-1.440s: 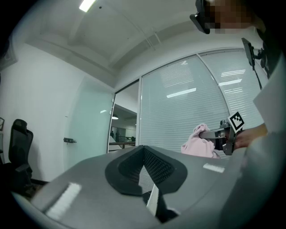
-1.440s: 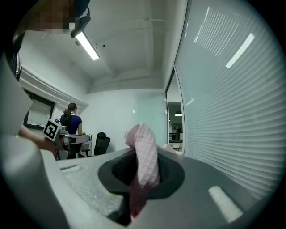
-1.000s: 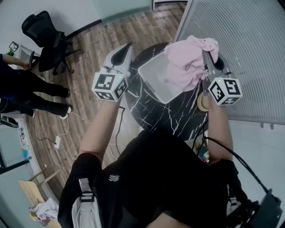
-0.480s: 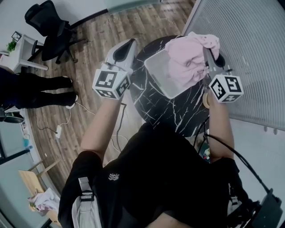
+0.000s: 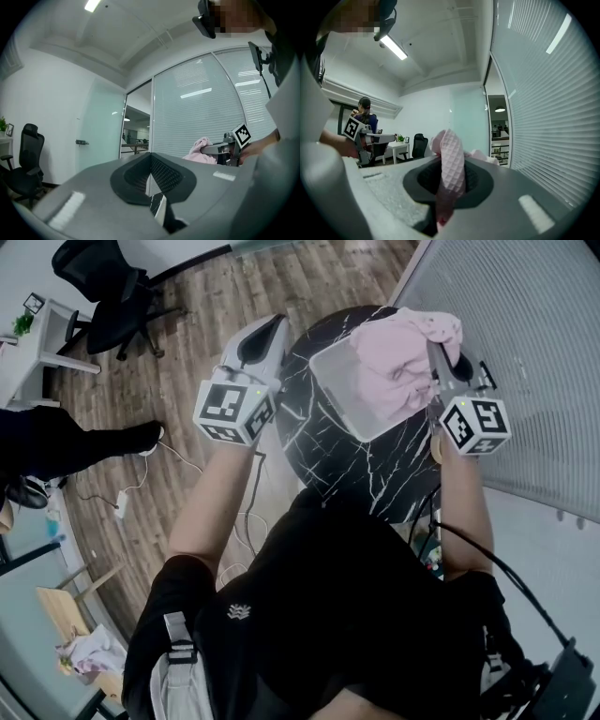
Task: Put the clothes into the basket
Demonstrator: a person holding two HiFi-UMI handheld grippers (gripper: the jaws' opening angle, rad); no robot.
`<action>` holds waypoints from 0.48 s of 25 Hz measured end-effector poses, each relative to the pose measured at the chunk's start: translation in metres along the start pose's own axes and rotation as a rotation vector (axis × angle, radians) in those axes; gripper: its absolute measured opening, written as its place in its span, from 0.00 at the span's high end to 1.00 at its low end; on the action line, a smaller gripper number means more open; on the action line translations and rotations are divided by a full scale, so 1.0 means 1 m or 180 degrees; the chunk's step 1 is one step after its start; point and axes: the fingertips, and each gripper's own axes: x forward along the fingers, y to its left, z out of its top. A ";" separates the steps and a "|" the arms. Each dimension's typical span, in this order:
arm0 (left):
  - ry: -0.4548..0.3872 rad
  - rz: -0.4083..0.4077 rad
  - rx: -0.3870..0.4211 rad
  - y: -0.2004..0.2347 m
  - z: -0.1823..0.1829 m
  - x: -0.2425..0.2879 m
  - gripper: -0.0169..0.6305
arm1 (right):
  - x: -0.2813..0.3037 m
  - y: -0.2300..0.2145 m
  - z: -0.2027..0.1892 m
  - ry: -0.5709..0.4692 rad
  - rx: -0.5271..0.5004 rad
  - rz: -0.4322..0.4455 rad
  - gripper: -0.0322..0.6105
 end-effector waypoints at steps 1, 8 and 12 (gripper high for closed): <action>0.0010 0.0000 -0.0012 0.000 -0.003 -0.001 0.96 | 0.000 0.001 -0.004 0.0019 -0.0001 0.0006 0.89; 0.0108 -0.0017 -0.0109 0.002 -0.034 0.000 0.96 | 0.009 0.009 -0.037 0.0165 0.0054 0.0045 0.89; 0.0192 -0.0017 -0.0142 0.004 -0.046 -0.002 0.96 | 0.012 0.015 -0.051 0.0238 0.0099 0.0073 0.89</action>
